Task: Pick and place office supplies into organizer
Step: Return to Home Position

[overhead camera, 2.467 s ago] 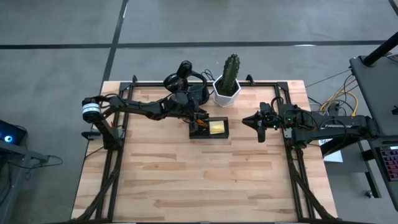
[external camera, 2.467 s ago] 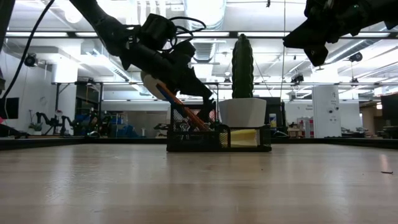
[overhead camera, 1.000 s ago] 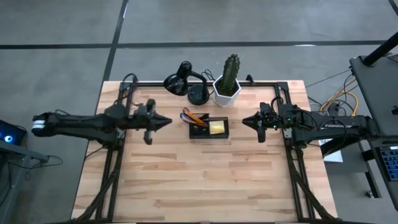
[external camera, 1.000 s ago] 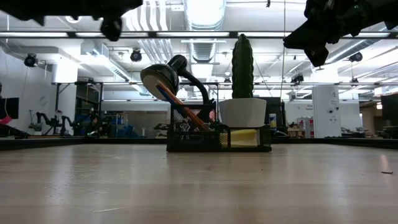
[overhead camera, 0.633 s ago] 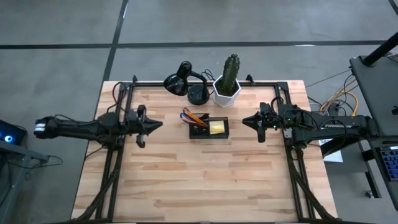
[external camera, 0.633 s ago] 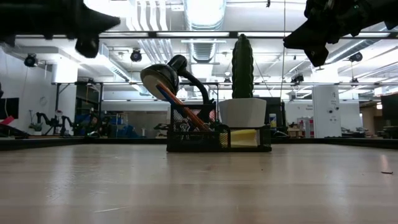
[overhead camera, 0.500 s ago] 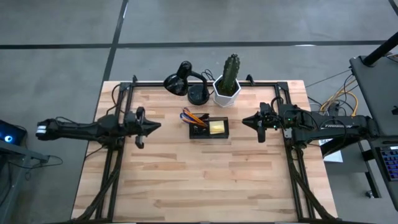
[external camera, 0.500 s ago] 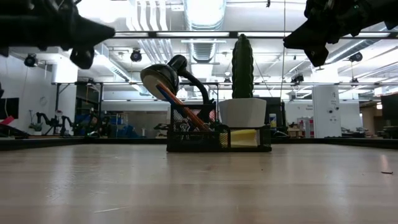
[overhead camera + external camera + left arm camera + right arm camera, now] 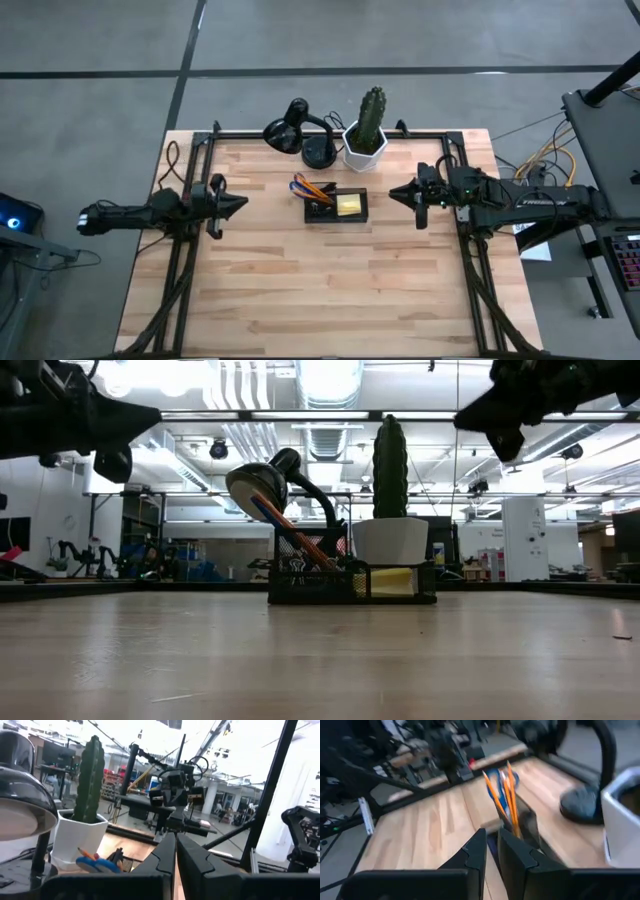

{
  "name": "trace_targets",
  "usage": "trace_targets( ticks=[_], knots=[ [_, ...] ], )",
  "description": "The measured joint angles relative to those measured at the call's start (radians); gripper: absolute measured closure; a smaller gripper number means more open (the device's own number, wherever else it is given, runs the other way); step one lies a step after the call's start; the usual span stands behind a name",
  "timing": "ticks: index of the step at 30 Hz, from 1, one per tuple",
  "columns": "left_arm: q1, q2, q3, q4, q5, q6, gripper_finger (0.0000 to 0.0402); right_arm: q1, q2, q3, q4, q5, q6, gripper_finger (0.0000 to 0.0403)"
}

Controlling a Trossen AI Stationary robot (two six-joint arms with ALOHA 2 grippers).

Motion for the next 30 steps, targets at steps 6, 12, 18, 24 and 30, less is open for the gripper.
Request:
trace_targets(
  ticks=[6,12,18,24,30],
  knots=[
    [0.0,0.003,0.0,-0.011,-0.005,-0.008,0.0401,0.054,-0.032,-0.007,0.174,-0.026,-0.124,0.0367],
    [0.0,0.007,-0.001,-0.015,-0.005,-0.008,0.0401,0.111,-0.181,-0.093,0.159,-0.016,-0.138,0.0392],
    [0.0,0.0,-0.001,-0.015,-0.005,-0.009,0.0401,0.122,-0.431,-0.255,0.158,-0.019,-0.087,0.0394],
    [0.0,0.01,-0.001,-0.015,0.007,-0.009,0.0401,0.121,-0.655,-0.364,0.114,-0.012,-0.09,0.0394],
    [-0.001,0.02,-0.001,-0.057,0.057,-0.011,0.0401,0.124,-0.63,-0.425,0.104,-0.001,-0.073,0.0394]
  ],
)
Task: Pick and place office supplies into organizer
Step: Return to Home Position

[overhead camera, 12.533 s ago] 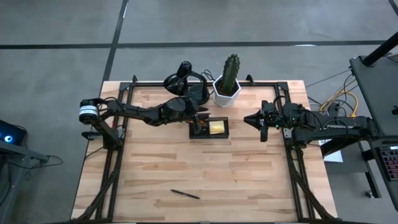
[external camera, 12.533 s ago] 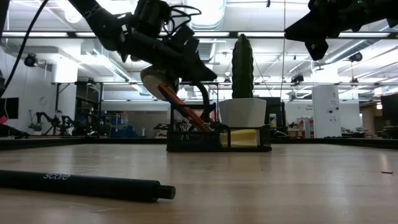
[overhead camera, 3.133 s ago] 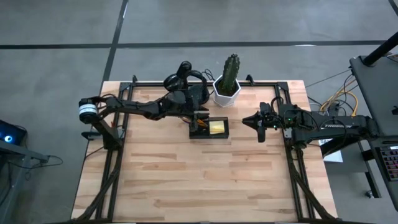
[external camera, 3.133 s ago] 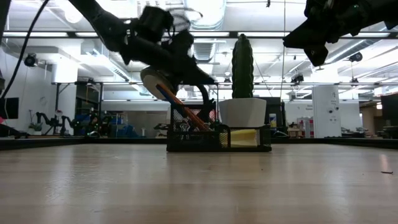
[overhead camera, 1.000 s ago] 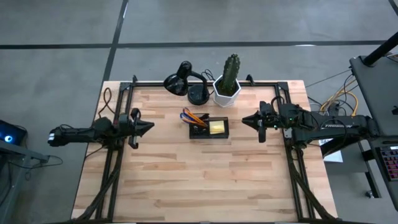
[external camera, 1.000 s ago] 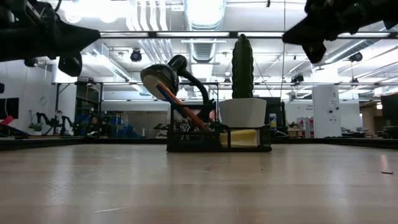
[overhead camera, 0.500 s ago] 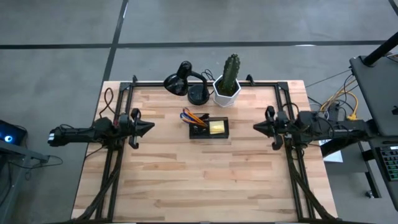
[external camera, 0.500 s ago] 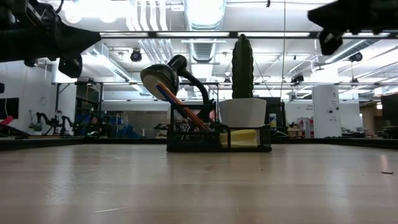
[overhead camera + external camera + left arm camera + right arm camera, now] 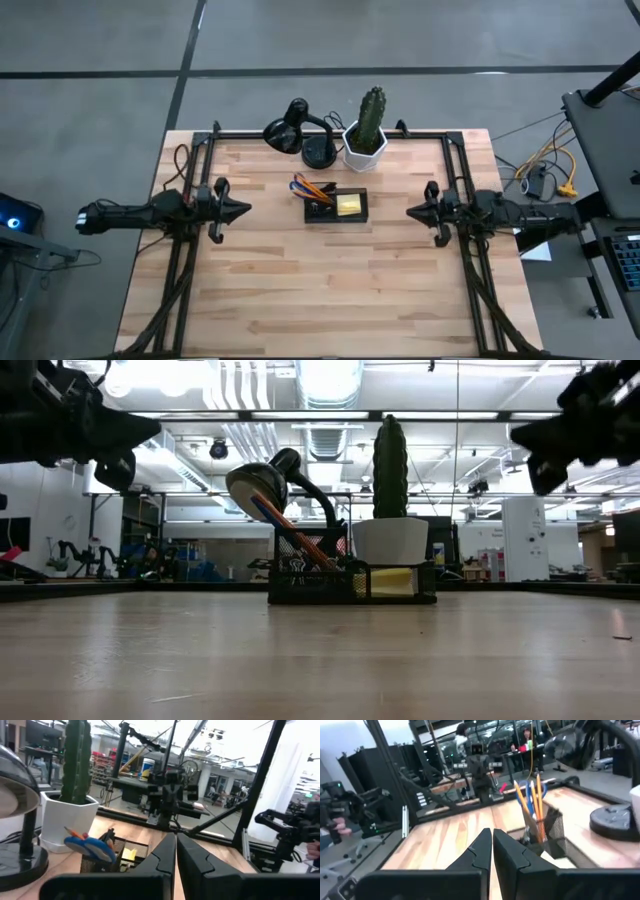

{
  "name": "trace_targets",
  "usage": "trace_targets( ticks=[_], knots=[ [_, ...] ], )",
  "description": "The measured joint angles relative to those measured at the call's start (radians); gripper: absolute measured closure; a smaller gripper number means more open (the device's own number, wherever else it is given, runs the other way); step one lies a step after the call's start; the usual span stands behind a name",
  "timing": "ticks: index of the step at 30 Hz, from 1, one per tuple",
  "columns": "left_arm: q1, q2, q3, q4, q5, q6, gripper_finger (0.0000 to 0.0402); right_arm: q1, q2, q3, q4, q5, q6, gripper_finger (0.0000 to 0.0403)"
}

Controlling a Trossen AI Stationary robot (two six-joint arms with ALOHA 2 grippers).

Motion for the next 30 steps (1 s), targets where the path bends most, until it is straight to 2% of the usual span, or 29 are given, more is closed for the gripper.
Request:
trace_targets(
  ticks=[2,7,12,17,22,30],
  knots=[
    [-0.001,0.004,0.0,-0.008,0.0,0.001,0.0401,0.002,-0.009,-0.046,0.037,-0.008,0.005,0.0394],
    [-0.001,0.018,0.0,-0.037,-0.001,0.008,0.0402,0.003,-0.025,-0.048,0.014,-0.029,-0.016,0.0394],
    [-0.001,0.036,-0.001,-0.038,-0.007,0.06,0.0402,0.003,-0.025,-0.048,0.068,-0.022,-0.089,0.0394],
    [-0.001,0.034,-0.001,-0.037,-0.016,0.116,0.0401,0.003,-0.024,-0.048,0.092,-0.022,-0.087,0.0394],
    [-0.001,0.032,-0.001,-0.037,-0.015,0.111,0.0402,0.003,-0.023,-0.048,0.089,-0.022,-0.068,0.0394],
    [0.0,0.037,-0.001,-0.035,-0.015,0.111,0.0402,0.003,-0.001,-0.048,0.087,-0.02,-0.142,0.0394]
  ],
)
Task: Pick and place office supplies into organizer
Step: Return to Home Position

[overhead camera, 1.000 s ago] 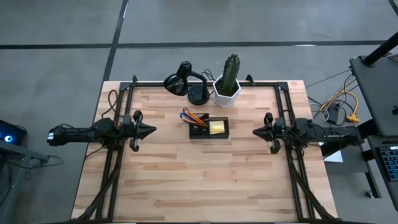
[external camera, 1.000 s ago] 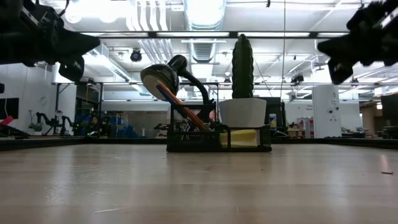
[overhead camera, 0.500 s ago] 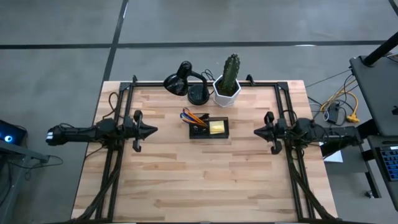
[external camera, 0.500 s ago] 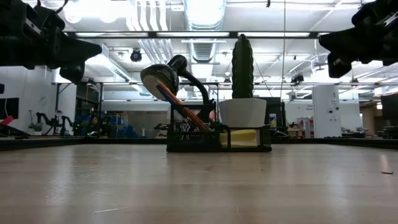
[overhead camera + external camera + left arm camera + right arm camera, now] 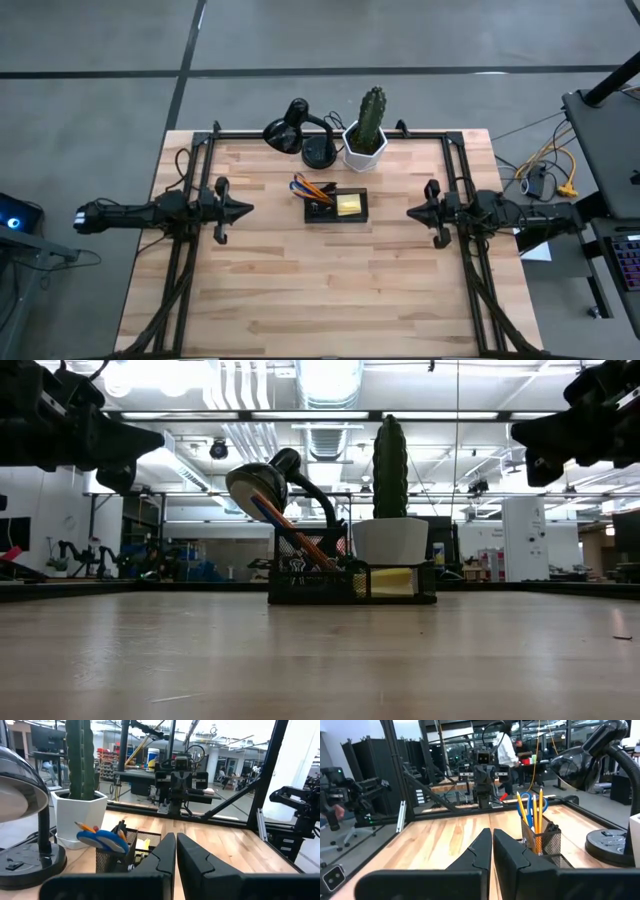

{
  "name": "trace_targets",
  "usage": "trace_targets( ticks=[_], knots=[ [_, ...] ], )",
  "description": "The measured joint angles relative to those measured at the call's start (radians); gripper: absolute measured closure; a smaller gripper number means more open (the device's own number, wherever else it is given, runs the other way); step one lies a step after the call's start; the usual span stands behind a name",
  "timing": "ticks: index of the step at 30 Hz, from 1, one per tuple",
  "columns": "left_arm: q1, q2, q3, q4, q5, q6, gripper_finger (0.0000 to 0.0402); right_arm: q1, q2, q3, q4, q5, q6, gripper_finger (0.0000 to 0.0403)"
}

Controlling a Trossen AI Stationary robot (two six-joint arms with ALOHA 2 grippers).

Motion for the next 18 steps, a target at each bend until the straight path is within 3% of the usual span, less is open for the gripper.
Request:
trace_targets(
  ticks=[18],
  knots=[
    [0.0,0.006,0.0,0.0,0.0,-0.001,0.0402,0.0,0.012,0.0,0.0,0.001,0.0,0.0394]
  ],
)
